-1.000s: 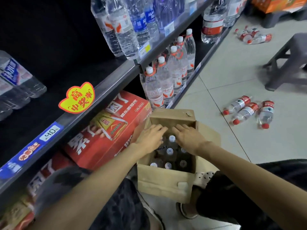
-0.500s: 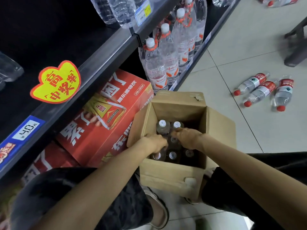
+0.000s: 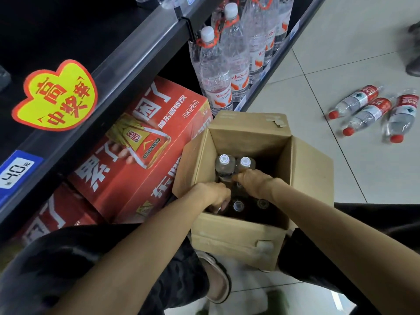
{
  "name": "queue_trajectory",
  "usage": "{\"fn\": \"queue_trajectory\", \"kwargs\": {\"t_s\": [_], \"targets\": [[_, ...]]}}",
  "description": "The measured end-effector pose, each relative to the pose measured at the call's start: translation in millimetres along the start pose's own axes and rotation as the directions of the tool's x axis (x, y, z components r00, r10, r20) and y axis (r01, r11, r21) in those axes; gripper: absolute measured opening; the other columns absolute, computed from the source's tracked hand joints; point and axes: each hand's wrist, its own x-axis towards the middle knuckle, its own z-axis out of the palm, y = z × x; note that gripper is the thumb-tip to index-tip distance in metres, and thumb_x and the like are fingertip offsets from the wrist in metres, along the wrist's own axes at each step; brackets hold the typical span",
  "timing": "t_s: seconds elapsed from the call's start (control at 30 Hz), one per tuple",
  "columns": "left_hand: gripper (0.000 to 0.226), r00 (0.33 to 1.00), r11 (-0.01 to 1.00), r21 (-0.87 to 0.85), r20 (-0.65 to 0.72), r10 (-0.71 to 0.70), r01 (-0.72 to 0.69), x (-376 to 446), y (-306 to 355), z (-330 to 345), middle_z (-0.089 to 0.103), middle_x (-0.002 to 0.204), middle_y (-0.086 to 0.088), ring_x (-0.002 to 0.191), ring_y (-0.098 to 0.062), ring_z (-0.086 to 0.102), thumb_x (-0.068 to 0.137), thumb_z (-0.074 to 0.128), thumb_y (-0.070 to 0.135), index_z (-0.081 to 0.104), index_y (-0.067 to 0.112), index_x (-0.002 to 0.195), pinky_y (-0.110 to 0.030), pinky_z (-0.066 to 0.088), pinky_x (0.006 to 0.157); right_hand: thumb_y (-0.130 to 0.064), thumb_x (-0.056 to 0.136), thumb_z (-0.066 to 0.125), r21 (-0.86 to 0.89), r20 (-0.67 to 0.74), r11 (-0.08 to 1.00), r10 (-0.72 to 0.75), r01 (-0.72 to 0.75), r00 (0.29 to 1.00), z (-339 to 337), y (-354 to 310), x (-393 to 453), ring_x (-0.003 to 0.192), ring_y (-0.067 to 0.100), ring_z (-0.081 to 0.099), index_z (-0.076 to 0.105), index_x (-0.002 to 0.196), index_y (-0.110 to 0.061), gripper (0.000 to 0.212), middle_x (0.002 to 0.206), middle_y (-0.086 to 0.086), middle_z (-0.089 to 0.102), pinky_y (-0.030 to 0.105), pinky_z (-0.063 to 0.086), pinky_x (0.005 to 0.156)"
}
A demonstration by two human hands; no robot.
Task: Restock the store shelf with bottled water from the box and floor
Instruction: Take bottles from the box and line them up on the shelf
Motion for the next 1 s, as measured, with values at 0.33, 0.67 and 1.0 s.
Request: {"fn": "queue_trajectory", "kwargs": {"t_s": [0.33,0.67,1.0], "targets": [[0.032,0.999,0.997,-0.069,-0.039,-0.031,0.028,-13,2,-12,0.062,0.116,-0.012,0.100,-0.032,0.063,0.069,0.077,-0.004,0.071,0.006,0.098,-0.034,0.052,0.077,-0.011,0.098,0.044,-0.048,-0.055,0.995,0.080,-0.083,0.995,-12,-11,-8,0.120,0.035,0.053,0.042,0.139,-0.017,0.042,0.140,0.017,0.037,0.037,0.044,0.095],[0.026,0.976,0.995,-0.095,-0.213,-0.038,0.018,-66,8,-14,0.046,0.120,-0.011,0.102,-0.035,0.056,0.075,0.070,-0.006,0.061,0.010,0.093,-0.046,0.050,0.087,-0.012,0.095,0.047,-0.144,-0.156,0.987,0.050,-0.072,0.987,-45,-14,-48,0.122,0.025,0.054,0.048,0.130,-0.015,0.036,0.141,0.011,0.042,0.031,0.043,0.095],[0.029,0.875,0.989,-0.147,-0.481,-0.062,-0.011,-137,21,-31,0.042,0.109,-0.005,0.109,-0.030,0.051,0.078,0.076,0.012,0.058,0.011,0.101,-0.034,0.041,0.083,-0.019,0.094,0.049,-0.226,-0.308,0.971,0.000,-0.074,0.951,-102,-26,-95,0.116,0.024,0.058,0.057,0.119,-0.019,0.027,0.131,0.006,0.050,0.033,0.047,0.092]]}}
